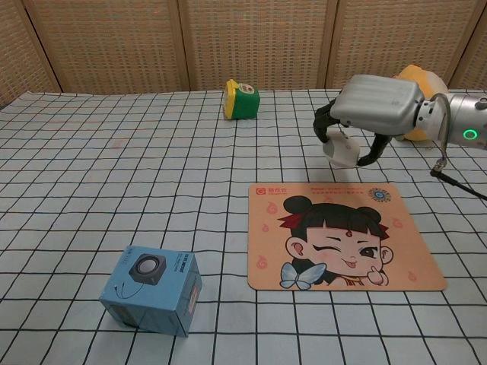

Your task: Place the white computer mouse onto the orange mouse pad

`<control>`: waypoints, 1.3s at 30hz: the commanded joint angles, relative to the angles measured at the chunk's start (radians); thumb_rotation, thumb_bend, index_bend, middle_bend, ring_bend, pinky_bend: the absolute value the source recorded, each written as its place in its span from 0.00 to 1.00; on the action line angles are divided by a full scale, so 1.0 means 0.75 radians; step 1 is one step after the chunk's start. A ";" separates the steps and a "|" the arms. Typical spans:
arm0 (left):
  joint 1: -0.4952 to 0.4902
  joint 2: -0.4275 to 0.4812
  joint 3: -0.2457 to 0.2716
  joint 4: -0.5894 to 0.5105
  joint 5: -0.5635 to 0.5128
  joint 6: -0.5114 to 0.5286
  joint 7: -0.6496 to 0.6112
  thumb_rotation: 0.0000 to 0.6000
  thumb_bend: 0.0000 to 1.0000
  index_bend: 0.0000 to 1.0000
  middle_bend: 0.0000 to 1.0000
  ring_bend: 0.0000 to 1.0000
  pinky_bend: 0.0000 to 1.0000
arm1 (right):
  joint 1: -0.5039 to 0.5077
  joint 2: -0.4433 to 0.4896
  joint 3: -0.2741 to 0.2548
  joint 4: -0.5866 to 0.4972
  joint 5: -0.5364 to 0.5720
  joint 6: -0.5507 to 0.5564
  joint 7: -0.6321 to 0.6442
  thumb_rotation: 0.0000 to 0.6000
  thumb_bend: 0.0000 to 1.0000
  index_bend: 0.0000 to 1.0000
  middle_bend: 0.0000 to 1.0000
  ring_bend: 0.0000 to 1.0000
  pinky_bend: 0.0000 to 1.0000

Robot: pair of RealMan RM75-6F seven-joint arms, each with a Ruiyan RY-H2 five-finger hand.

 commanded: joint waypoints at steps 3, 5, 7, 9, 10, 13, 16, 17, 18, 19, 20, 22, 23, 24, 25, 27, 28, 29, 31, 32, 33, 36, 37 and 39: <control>0.000 0.001 0.006 -0.004 0.010 -0.001 -0.006 1.00 0.00 0.00 0.00 0.00 0.00 | -0.041 0.044 -0.041 -0.175 -0.065 0.129 -0.127 1.00 0.22 0.81 0.62 0.53 0.57; -0.001 0.002 0.006 -0.004 0.009 -0.004 -0.010 1.00 0.00 0.00 0.00 0.00 0.00 | -0.048 0.054 -0.050 -0.231 -0.080 0.138 -0.177 1.00 0.22 0.81 0.62 0.53 0.57; -0.002 0.002 0.007 -0.002 0.009 -0.008 -0.014 1.00 0.00 0.00 0.00 0.00 0.00 | -0.055 0.058 -0.058 -0.286 -0.093 0.138 -0.215 1.00 0.22 0.81 0.62 0.53 0.57; -0.003 0.002 0.008 -0.001 0.009 -0.012 -0.014 1.00 0.00 0.00 0.00 0.00 0.00 | -0.059 0.061 -0.061 -0.321 -0.097 0.123 -0.244 1.00 0.22 0.81 0.62 0.53 0.57; -0.004 0.001 0.008 0.000 0.009 -0.013 -0.015 1.00 0.00 0.00 0.00 0.00 0.00 | -0.060 0.063 -0.061 -0.339 -0.098 0.109 -0.262 1.00 0.22 0.81 0.62 0.53 0.57; -0.003 0.001 0.011 0.001 0.011 -0.015 -0.018 1.00 0.00 0.00 0.00 0.00 0.00 | -0.068 0.067 -0.063 -0.379 -0.102 0.084 -0.308 1.00 0.22 0.81 0.62 0.53 0.58; -0.005 -0.001 0.012 0.002 0.011 -0.019 -0.018 1.00 0.00 0.00 0.00 0.00 0.00 | -0.077 0.077 -0.061 -0.422 -0.103 0.066 -0.343 1.00 0.22 0.81 0.62 0.53 0.58; -0.005 -0.001 0.012 0.002 0.011 -0.019 -0.018 1.00 0.00 0.00 0.00 0.00 0.00 | -0.080 0.081 -0.061 -0.432 -0.103 0.062 -0.354 1.00 0.22 0.81 0.62 0.53 0.58; -0.006 -0.002 0.013 0.002 0.013 -0.020 -0.018 1.00 0.00 0.00 0.00 0.00 0.00 | -0.082 0.086 -0.059 -0.442 -0.103 0.053 -0.369 1.00 0.22 0.81 0.62 0.53 0.58; -0.006 -0.002 0.014 0.001 0.014 -0.020 -0.018 1.00 0.00 0.00 0.00 0.00 0.00 | -0.083 0.090 -0.058 -0.450 -0.103 0.047 -0.378 1.00 0.22 0.81 0.62 0.53 0.58; -0.006 -0.002 0.015 0.001 0.015 -0.020 -0.018 1.00 0.00 0.00 0.00 0.00 0.00 | -0.084 0.093 -0.057 -0.455 -0.102 0.043 -0.382 1.00 0.22 0.81 0.62 0.53 0.58; -0.006 -0.001 0.015 0.000 0.017 -0.019 -0.020 1.00 0.00 0.00 0.00 0.00 0.00 | -0.087 0.103 -0.054 -0.475 -0.103 0.032 -0.397 1.00 0.22 0.81 0.62 0.53 0.58; -0.005 -0.001 0.016 -0.001 0.018 -0.018 -0.020 1.00 0.00 0.00 0.00 0.00 0.00 | -0.089 0.107 -0.054 -0.483 -0.105 0.032 -0.403 1.00 0.22 0.81 0.62 0.53 0.58; -0.005 -0.001 0.016 -0.002 0.020 -0.016 -0.020 1.00 0.00 0.00 0.00 0.00 0.00 | -0.090 0.112 -0.052 -0.493 -0.106 0.033 -0.411 1.00 0.22 0.81 0.62 0.53 0.57; -0.004 -0.001 0.016 -0.003 0.021 -0.015 -0.020 1.00 0.00 0.00 0.00 0.00 0.00 | -0.091 0.116 -0.051 -0.501 -0.108 0.033 -0.416 1.00 0.22 0.81 0.62 0.53 0.57; -0.004 0.000 0.018 -0.006 0.024 -0.012 -0.019 1.00 0.00 0.00 0.00 0.00 0.00 | -0.092 0.128 -0.051 -0.522 -0.113 0.031 -0.428 1.00 0.22 0.79 0.59 0.52 0.54; -0.003 0.000 0.018 -0.006 0.025 -0.011 -0.019 1.00 0.00 0.00 0.00 0.00 0.00 | -0.092 0.132 -0.051 -0.528 -0.115 0.029 -0.432 1.00 0.22 0.76 0.54 0.48 0.48; -0.004 0.000 0.018 -0.007 0.026 -0.011 -0.018 1.00 0.00 0.00 0.00 0.00 0.00 | -0.092 0.138 -0.050 -0.539 -0.116 0.024 -0.441 1.00 0.22 0.72 0.50 0.44 0.42; -0.004 0.000 0.019 -0.008 0.027 -0.011 -0.017 1.00 0.00 0.00 0.00 0.00 0.00 | -0.090 0.149 -0.048 -0.562 -0.118 0.016 -0.461 1.00 0.21 0.59 0.36 0.29 0.26; -0.004 0.000 0.020 -0.009 0.027 -0.011 -0.016 1.00 0.00 0.00 0.00 0.00 0.00 | -0.088 0.156 -0.048 -0.577 -0.120 0.008 -0.474 1.00 0.20 0.54 0.32 0.25 0.21; -0.004 0.001 0.021 -0.010 0.028 -0.011 -0.015 1.00 0.00 0.00 0.00 0.00 0.00 | -0.087 0.164 -0.047 -0.594 -0.121 0.000 -0.490 1.00 0.20 0.48 0.25 0.19 0.16; -0.003 0.002 0.020 -0.012 0.029 -0.009 -0.015 1.00 0.00 0.00 0.00 0.00 0.00 | -0.085 0.179 -0.044 -0.630 -0.123 -0.011 -0.521 1.00 0.19 0.37 0.15 0.10 0.07; -0.003 0.002 0.020 -0.013 0.029 -0.008 -0.016 1.00 0.00 0.00 0.00 0.00 0.00 | -0.085 0.183 -0.042 -0.642 -0.124 -0.012 -0.530 1.00 0.19 0.36 0.14 0.09 0.06; -0.002 0.005 0.018 -0.016 0.031 -0.002 -0.022 1.00 0.00 0.00 0.00 0.00 0.00 | -0.088 0.195 -0.041 -0.678 -0.128 -0.015 -0.554 1.00 0.18 0.33 0.12 0.06 0.03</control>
